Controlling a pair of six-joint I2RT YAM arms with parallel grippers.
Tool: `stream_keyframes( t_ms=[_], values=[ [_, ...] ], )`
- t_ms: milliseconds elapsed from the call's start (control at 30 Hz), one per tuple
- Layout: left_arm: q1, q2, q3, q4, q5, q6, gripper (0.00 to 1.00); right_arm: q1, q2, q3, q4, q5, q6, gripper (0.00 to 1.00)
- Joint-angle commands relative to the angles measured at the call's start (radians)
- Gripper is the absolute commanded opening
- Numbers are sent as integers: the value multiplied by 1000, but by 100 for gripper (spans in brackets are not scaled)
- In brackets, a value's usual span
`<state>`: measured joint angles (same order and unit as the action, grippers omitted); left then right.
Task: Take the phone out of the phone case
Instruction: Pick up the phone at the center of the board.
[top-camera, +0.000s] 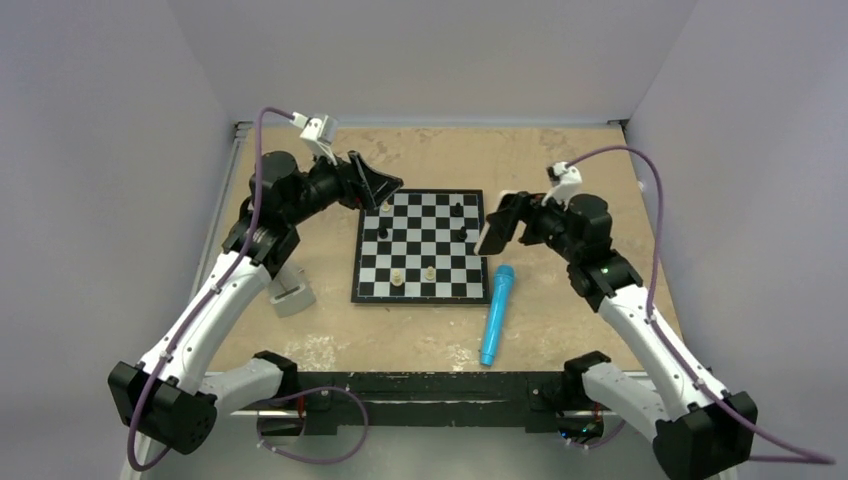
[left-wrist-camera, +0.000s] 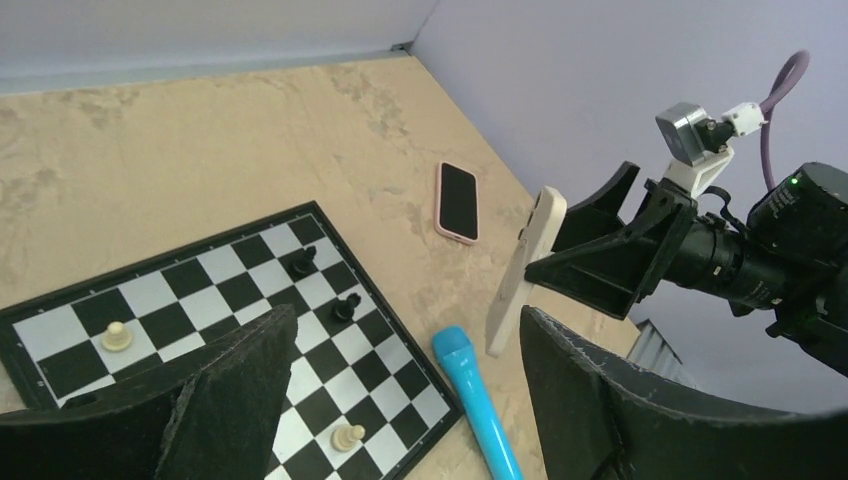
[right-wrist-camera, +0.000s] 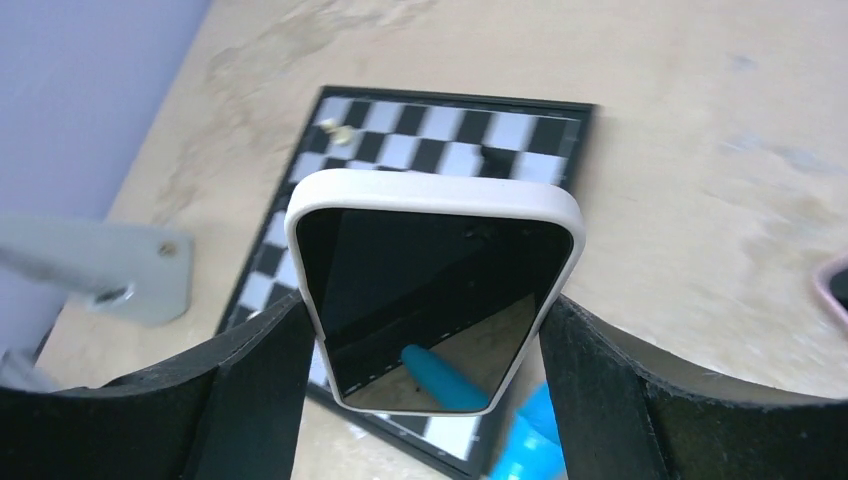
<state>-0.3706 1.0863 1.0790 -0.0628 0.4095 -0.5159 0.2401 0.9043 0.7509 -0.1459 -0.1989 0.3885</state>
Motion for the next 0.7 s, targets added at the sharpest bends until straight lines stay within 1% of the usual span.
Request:
stream_keyframes(
  t_ms=[0, 167, 267, 333, 400, 500, 567, 667],
  values=[
    [-28, 28, 37, 0, 73, -64, 85, 201, 52, 96, 177, 80, -25, 0],
    [-57, 57, 39, -13, 67, -101, 90, 436, 130, 138, 244, 215, -32, 0],
    [-73, 75, 54, -52, 53, -93, 90, 525, 192, 180, 262, 279, -51, 0],
    [-82, 87, 63, -72, 45, -86, 87, 551, 230, 213, 257, 307, -54, 0],
    [-90, 99, 69, -96, 20, -75, 78, 572, 258, 237, 256, 327, -56, 0],
    [-93, 120, 78, -120, 10, -67, 70, 590, 279, 257, 258, 350, -53, 0],
    [-95, 127, 82, -119, 24, -71, 70, 594, 293, 265, 258, 367, -53, 0],
    [-104, 131, 79, -111, 31, -68, 76, 601, 308, 280, 252, 366, -62, 0]
  ],
)
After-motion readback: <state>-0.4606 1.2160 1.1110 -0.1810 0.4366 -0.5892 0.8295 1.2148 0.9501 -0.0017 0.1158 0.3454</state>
